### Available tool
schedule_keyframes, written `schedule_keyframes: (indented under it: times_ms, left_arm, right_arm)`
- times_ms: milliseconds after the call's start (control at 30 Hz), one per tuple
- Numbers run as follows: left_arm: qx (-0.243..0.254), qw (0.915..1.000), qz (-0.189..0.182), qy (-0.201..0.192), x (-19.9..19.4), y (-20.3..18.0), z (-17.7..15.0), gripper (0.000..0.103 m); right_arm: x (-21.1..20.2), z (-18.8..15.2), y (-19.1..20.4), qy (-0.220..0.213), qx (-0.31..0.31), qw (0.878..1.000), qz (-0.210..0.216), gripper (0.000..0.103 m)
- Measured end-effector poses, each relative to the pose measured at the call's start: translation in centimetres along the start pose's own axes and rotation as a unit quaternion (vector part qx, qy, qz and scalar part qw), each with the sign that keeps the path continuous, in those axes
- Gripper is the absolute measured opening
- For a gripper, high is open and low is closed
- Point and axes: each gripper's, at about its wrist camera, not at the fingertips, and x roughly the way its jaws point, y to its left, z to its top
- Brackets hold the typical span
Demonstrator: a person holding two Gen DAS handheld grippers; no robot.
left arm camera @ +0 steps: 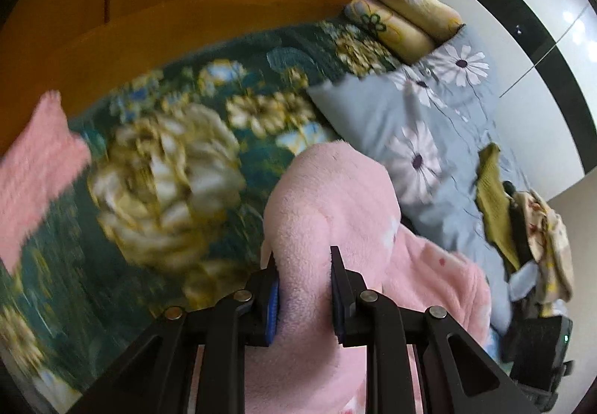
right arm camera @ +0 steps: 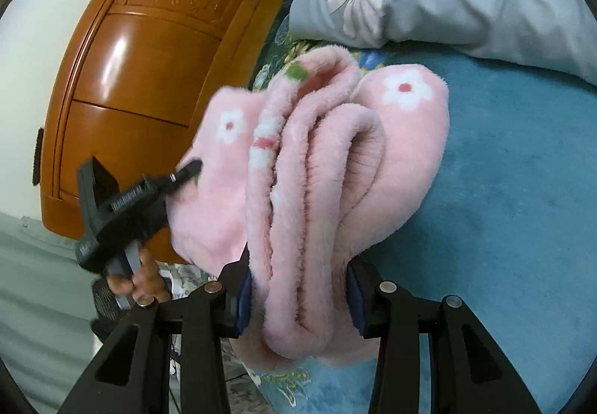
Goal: Fold clothes
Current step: 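Carry the folded fleece with both grippers toward the wooden headboard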
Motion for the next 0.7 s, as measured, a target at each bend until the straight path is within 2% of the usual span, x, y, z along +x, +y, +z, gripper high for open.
schedule_keyframes:
  times_ms: [100, 267, 367, 533, 600, 700]
  left_arm:
    - [-0.003, 0.9999, 0.011, 0.006, 1.5, 0.8, 0.8, 0.023]
    - [-0.019, 0.9988, 0.037, 0.026, 4.4, 2.3, -0.6, 0.023]
    - [-0.054, 0.9981, 0.024, 0.017, 4.5, 3.3, -1.4, 0.023]
    - [-0.028, 0.9987, 0.042, 0.009, 3.4, 2.9, -1.8, 0.02]
    - [-0.032, 0.9985, 0.045, -0.001, 2.4, 2.9, -2.3, 0.019]
    - [-0.061, 0.9971, 0.029, -0.035, -0.4, 3.4, -4.4, 0.018]
  right_arm:
    - [1.3, -0.7, -0.7, 0.008, -0.002, 1.0, -0.019, 0.043]
    - [2.4, -2.7, -3.0, 0.029, 0.011, 0.999, -0.045, 0.043]
    - [2.5, -3.1, -3.9, 0.027, 0.024, 0.998, -0.042, 0.043]
    - [2.9, -0.4, -2.6, 0.024, -0.005, 0.998, -0.059, 0.042]
    - [2.3, 1.2, -2.1, 0.023, -0.017, 0.998, -0.058, 0.041]
    - [2.2, 3.4, -0.3, 0.027, -0.066, 0.995, -0.072, 0.04]
